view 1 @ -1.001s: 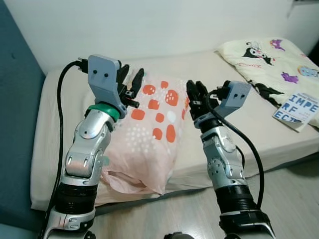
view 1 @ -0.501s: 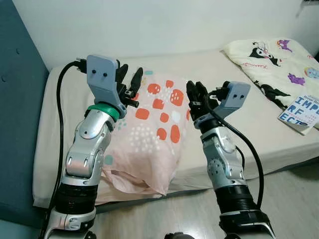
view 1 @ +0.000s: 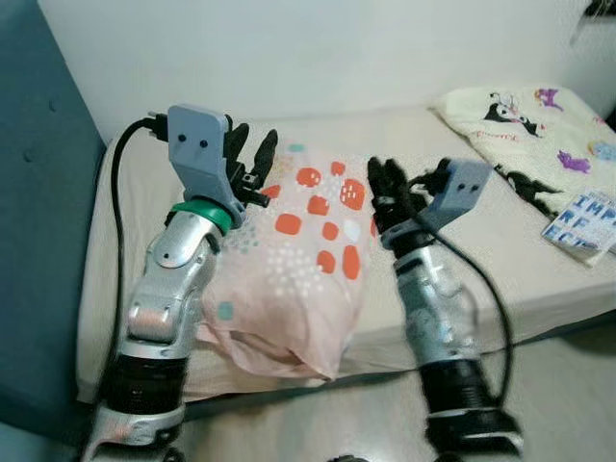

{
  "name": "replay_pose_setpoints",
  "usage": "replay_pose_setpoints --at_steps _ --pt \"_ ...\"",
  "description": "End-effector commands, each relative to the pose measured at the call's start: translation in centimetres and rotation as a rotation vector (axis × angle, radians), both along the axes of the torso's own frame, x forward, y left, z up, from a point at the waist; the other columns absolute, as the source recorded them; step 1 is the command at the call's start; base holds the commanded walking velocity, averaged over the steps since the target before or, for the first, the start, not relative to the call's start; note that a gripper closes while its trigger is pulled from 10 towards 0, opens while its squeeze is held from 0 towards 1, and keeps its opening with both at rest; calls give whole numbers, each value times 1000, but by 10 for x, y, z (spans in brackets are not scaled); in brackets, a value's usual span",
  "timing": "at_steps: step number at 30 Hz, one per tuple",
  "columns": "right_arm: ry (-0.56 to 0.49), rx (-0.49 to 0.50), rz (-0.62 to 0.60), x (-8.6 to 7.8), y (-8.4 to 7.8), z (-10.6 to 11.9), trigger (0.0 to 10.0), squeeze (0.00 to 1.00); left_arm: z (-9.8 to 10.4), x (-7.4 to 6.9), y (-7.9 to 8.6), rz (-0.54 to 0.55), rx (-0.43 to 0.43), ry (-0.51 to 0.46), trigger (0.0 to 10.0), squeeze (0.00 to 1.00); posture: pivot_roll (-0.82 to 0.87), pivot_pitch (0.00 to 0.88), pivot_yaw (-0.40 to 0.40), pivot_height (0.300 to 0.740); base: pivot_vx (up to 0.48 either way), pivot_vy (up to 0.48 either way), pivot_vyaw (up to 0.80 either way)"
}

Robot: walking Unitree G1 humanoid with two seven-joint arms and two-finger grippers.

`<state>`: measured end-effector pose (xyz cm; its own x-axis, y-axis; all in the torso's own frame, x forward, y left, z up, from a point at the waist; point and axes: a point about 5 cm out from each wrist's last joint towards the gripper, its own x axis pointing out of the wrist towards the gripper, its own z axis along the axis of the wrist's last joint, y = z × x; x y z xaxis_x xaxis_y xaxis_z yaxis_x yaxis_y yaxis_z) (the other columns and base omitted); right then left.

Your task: Clean up the room

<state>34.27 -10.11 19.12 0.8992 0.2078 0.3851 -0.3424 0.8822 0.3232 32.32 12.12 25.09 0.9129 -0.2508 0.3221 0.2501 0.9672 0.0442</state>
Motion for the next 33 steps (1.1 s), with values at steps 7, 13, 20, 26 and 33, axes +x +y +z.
replay_pose_setpoints --at_steps 7,13,20,26,33 --pt "25 -6 -12 -1 -6 -7 10000 0 -5 1 -5 -23 9 9 10000 0 25 0 36 712 0 263 0" --pt "27 -5 -13 -2 -6 -8 10000 0 -6 -1 -8 -37 34 -7 10000 0 22 0 40 712 0 -286 0" --pt "30 -6 -11 -1 -5 -9 10000 0 -6 -2 -10 -42 41 -14 10000 0 25 0 39 712 0 -480 0" --pt "35 -10 -2 -1 -3 -10 10000 0 -8 -2 -10 -42 41 -9 10000 0 29 0 37 712 0 -480 0" --pt "39 -9 3 -1 -2 -11 10000 0 -12 2 -8 -14 52 29 10000 0 29 0 42 712 0 -249 0"
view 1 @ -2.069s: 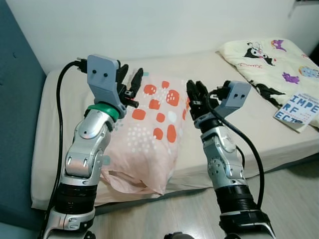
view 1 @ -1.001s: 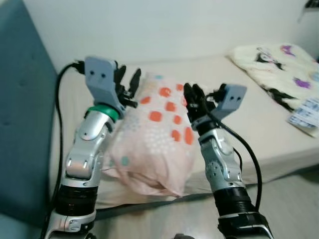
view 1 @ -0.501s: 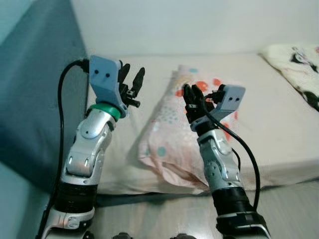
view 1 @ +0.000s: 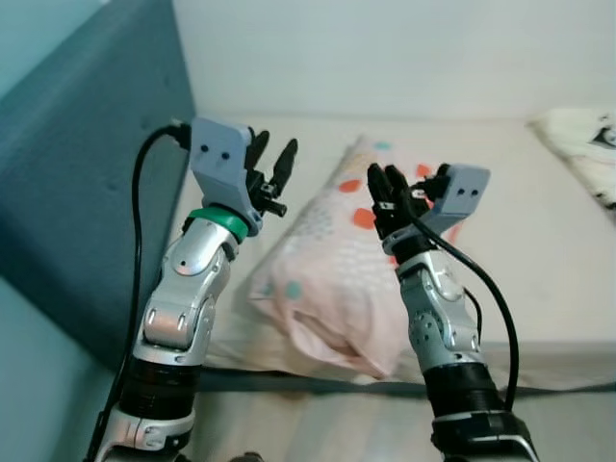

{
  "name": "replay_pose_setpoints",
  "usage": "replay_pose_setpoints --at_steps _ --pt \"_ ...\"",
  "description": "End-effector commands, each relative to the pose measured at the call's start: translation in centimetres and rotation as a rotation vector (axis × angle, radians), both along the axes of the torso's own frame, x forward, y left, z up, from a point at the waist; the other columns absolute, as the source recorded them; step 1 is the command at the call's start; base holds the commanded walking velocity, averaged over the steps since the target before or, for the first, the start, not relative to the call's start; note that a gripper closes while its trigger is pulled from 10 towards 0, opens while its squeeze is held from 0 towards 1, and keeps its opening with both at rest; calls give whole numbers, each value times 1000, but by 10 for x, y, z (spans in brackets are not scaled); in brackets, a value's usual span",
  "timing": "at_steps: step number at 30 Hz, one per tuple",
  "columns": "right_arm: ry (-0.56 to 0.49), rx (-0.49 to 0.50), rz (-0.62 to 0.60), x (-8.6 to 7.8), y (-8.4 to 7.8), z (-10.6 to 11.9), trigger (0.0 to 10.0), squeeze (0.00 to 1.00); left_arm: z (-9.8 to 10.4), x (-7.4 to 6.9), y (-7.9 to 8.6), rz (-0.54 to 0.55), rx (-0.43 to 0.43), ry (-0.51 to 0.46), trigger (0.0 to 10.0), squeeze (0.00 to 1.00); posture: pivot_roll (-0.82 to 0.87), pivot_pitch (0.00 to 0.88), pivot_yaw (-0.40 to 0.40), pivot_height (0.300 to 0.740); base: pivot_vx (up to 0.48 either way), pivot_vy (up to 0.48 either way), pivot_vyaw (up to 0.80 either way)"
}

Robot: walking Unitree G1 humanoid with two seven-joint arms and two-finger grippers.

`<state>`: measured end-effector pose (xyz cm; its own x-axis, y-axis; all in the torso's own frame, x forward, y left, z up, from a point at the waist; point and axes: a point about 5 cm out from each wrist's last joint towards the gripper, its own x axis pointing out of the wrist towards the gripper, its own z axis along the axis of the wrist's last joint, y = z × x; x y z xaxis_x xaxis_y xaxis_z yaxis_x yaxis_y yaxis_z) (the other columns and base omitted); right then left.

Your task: Clean up the room

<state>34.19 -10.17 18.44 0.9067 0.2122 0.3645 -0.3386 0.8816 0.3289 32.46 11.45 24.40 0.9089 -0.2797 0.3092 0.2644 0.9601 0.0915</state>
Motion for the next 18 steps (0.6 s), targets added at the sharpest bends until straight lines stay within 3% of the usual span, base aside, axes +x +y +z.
replay_pose_setpoints --at_steps 1,18 --pt "18 -7 1 -1 -1 -4 10000 0 -6 2 0 6 5 36 10000 0 29 0 42 712 0 0 0" --pt "17 18 50 -4 6 -7 10000 0 -12 5 1 28 31 59 10000 0 27 0 48 712 0 0 0"
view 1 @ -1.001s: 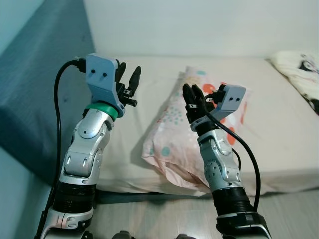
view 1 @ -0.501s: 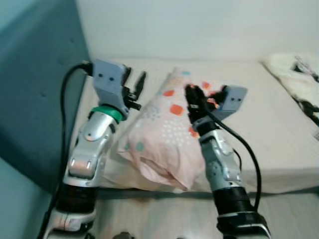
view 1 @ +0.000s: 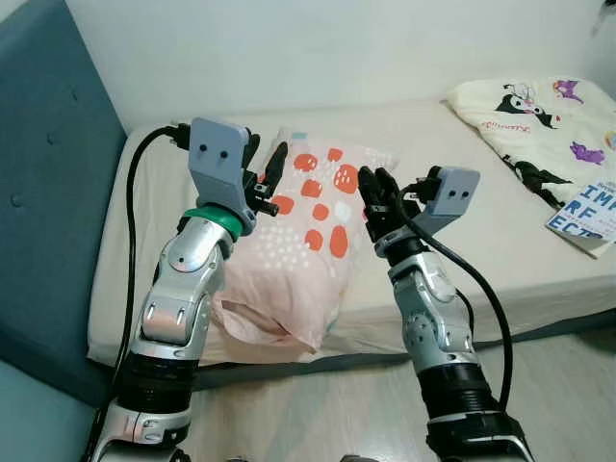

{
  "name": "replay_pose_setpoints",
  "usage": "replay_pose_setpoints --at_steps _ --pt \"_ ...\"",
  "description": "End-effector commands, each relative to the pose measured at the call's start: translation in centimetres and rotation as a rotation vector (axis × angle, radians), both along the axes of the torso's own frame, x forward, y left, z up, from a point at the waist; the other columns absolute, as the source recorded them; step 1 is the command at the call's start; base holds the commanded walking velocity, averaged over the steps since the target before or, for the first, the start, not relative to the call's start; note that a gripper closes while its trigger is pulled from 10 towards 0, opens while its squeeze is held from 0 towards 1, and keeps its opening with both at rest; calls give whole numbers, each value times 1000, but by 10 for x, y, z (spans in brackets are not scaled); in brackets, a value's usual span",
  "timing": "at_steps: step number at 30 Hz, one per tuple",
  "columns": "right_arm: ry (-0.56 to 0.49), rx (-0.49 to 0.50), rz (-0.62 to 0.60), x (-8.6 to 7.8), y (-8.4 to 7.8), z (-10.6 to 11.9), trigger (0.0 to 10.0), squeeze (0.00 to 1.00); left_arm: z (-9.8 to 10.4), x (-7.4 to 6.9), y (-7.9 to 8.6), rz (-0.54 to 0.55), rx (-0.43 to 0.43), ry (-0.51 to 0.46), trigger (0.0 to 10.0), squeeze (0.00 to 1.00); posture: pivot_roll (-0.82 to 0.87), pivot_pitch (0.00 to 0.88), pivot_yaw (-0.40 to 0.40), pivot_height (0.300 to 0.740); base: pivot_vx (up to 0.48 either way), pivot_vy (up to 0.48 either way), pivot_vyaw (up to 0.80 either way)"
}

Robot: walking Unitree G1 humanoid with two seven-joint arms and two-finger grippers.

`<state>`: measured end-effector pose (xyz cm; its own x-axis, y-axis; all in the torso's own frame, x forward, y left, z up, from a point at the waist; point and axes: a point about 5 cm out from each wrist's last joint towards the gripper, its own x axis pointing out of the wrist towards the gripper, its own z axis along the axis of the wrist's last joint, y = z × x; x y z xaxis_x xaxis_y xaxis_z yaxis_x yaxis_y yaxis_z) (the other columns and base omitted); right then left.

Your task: Clean up the room

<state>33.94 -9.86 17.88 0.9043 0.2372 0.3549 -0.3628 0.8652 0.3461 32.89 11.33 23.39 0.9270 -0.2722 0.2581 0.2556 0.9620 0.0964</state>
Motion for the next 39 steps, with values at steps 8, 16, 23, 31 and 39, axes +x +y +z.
replay_pose_setpoints --at_steps 8,16,23,31,39 --pt "5 7 18 -1 3 -2 10000 0 -2 1 2 13 -3 14 10000 0 29 0 48 712 0 196 0" --pt "4 5 19 -1 3 -2 10000 0 0 2 3 15 -8 8 10000 0 31 0 48 712 0 480 0" --pt "4 8 20 -1 3 -3 10000 0 1 2 4 16 -9 3 10000 0 34 0 49 712 0 480 0" --pt "4 9 24 -1 4 -3 10000 0 2 1 4 17 -10 1 10000 0 38 0 49 712 0 480 0" --pt "1 2 36 0 5 -3 10000 0 4 0 2 0 6 -34 10000 0 40 0 49 712 0 178 0"
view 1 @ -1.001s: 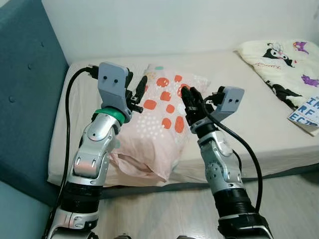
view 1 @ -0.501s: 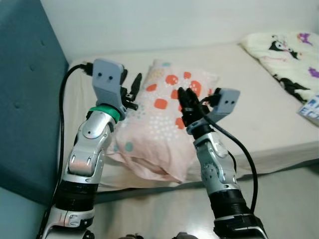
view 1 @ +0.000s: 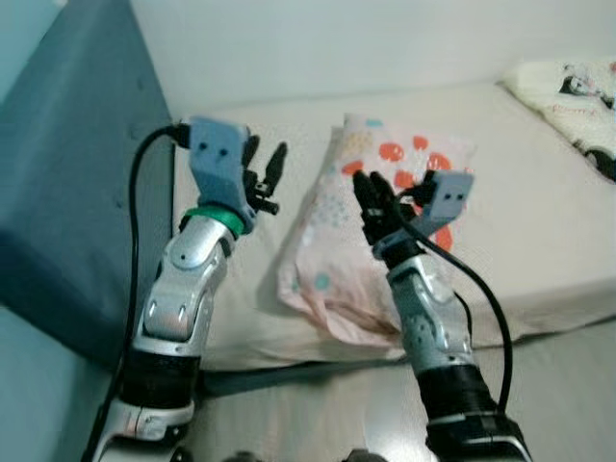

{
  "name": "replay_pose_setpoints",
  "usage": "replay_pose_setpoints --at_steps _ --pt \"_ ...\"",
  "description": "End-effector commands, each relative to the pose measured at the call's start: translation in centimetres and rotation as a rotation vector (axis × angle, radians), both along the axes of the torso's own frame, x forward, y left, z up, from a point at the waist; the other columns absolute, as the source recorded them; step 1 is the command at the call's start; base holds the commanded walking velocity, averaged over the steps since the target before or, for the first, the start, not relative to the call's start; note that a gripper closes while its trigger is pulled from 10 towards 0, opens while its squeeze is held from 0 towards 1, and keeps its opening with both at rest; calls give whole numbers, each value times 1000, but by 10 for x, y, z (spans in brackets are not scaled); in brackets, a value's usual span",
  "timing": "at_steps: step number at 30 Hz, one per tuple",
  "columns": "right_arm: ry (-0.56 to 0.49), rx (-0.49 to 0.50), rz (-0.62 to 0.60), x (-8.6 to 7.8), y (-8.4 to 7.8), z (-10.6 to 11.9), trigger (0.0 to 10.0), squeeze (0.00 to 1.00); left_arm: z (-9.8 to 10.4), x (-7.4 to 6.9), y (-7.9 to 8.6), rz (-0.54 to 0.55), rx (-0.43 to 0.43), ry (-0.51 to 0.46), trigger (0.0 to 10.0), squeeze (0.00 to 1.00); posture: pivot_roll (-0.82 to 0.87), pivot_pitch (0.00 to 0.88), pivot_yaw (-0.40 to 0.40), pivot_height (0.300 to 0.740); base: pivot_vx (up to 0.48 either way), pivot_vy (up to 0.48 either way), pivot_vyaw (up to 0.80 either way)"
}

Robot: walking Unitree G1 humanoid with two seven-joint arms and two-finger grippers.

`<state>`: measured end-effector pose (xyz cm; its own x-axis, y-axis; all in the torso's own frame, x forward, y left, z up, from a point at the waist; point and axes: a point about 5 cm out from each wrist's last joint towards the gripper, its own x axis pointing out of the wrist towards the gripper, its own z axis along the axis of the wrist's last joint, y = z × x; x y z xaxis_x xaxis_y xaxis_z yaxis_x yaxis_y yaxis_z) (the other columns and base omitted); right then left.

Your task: Clean up the room

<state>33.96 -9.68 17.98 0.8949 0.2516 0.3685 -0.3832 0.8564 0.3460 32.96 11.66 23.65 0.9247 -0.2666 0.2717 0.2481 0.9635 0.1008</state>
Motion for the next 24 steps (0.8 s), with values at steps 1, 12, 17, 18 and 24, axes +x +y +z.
replay_pose_setpoints --at_steps 1,12,17,18,24 --pt "13 -8 20 -1 4 -4 10000 0 1 -3 -3 -20 7 -29 10000 0 40 0 49 712 266 0 0" --pt "11 -27 21 0 4 -4 10000 0 1 -4 -5 -34 -1 -33 10000 0 40 0 46 712 429 0 0" --pt "10 -29 20 0 4 -4 10000 0 1 -4 -5 -36 -2 -34 10000 0 38 0 46 712 448 0 0" --pt "10 -29 20 0 4 -4 10000 0 1 -4 -6 -37 -2 -34 10000 0 38 0 46 712 446 0 0" --pt "10 -30 19 0 4 -4 10000 0 1 -3 -6 -37 -2 -33 10000 0 38 0 47 712 437 0 0"
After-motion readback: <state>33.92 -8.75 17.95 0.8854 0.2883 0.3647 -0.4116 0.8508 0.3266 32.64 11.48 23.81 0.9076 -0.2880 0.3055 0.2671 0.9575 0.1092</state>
